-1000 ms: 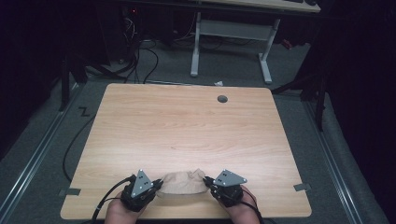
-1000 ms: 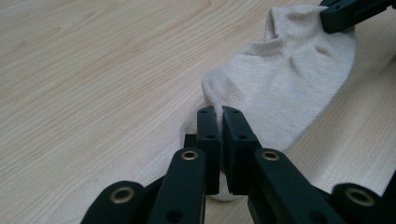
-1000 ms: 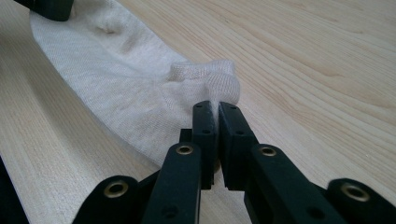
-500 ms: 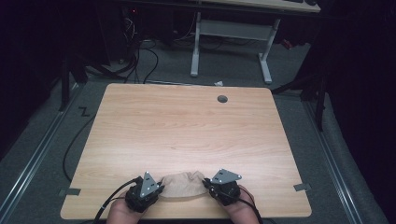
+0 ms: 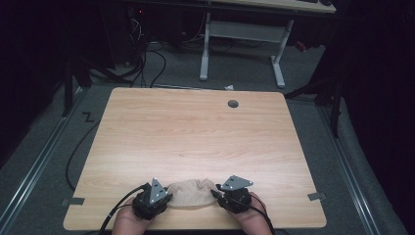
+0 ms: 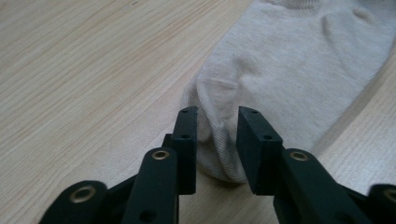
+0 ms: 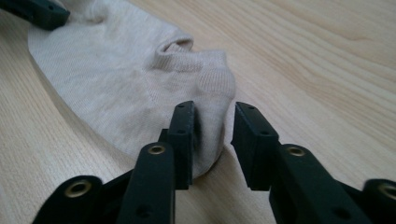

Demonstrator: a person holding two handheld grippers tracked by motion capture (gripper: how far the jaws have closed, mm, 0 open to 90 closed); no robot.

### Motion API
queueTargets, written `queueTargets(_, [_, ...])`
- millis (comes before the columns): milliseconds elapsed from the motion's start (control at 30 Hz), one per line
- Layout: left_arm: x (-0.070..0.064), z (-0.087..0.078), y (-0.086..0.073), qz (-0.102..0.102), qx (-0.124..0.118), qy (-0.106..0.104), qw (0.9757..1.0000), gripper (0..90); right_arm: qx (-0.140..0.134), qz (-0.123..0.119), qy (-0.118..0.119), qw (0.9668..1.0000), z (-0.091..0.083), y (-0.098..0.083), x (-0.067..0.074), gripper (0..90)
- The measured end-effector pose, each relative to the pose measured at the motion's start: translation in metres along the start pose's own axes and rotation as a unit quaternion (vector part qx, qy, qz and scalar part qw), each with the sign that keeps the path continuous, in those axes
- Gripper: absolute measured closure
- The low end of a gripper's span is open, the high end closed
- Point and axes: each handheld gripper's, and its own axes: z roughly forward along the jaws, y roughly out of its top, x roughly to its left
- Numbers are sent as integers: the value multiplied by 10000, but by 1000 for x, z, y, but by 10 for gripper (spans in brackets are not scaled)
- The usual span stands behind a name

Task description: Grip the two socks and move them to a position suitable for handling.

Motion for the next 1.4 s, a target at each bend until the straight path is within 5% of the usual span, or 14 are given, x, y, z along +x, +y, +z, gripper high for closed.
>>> queueTargets(300, [10, -4, 3, -179, -181, 123, 9996, 532, -351, 146, -161, 9991, -8, 2, -7, 611])
queueTargets(400, [12, -5, 3, -566, -380, 46, 9977, 515, -476, 208, -263, 9983, -11, 1, -11, 587])
queueTargets(467, [21, -8, 4, -333, -321, 124, 9989, 512, -496, 239, -279, 9981, -11, 1, -12, 586])
queueTargets(800, [51, -9, 3, -693, -505, 41, 9963, 474, -627, 455, -499, 9957, -11, -1, -27, 560])
queueTargets(1200, [105, -25, -11, -1300, -750, 366, 9880, 469, -724, 1015, -1154, 9855, -25, -15, -70, 540])
queueTargets(1400, [118, -24, -17, -1502, -679, 453, 9853, 470, -682, 1163, -1443, 9803, -36, -27, -86, 539])
